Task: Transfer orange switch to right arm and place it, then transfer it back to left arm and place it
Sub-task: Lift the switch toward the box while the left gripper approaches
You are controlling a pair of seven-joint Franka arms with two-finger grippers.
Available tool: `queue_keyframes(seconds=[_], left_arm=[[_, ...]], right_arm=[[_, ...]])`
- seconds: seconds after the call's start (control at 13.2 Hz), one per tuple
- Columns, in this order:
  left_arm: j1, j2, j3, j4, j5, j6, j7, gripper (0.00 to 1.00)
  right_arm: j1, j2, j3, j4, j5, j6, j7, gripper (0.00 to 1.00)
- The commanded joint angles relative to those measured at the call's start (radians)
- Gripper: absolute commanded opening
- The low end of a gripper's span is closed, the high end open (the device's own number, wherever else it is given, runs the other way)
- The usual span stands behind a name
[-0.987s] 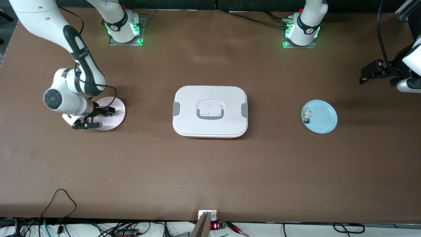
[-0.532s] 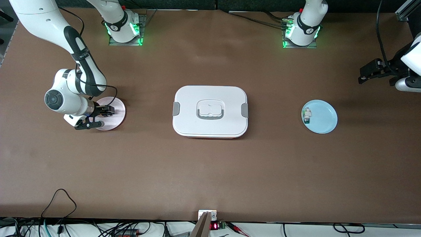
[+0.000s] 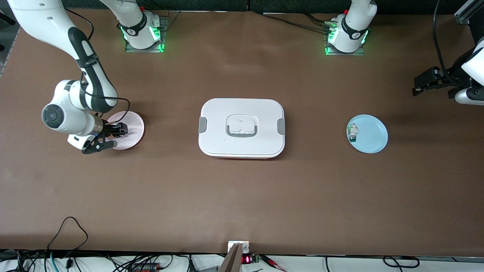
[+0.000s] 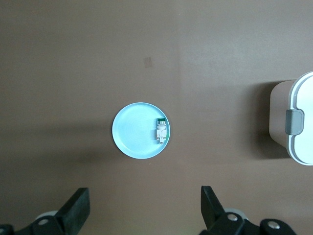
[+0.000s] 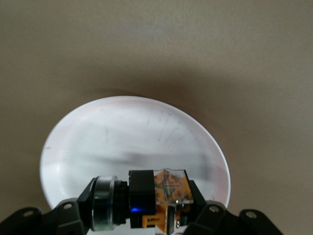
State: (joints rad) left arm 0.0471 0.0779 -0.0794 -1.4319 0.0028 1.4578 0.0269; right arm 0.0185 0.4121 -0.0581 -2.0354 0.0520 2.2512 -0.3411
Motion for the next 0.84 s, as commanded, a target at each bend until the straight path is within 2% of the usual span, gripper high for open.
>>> queue_keyframes(seconds=[0.0,0.38,0.61,0.76], left_arm=[[-0.001,-0.006,0.007,0.007,-0.010,-0.008,0.013,1.00],[0.000,-0.007,0.007,0.007,-0.010,-0.008,0.013,1.00],[0.000,-0.006,0.007,0.007,-0.010,-0.008,0.007,1.00],[0.000,-0.006,0.004,0.007,-0.013,-0.010,0.005,1.00]], right_arm=[[-0.005,-0.074,0.011,0.088,0.102,-0.178,-0.030,0.26],[0.012,-0.140,0.026,0.253,0.114,-0.360,-0.032,0.23],[0.034,-0.193,0.067,0.339,0.115,-0.371,-0.073,0.23],[0.067,-0.219,0.067,0.377,0.155,-0.366,-0.082,0.23]])
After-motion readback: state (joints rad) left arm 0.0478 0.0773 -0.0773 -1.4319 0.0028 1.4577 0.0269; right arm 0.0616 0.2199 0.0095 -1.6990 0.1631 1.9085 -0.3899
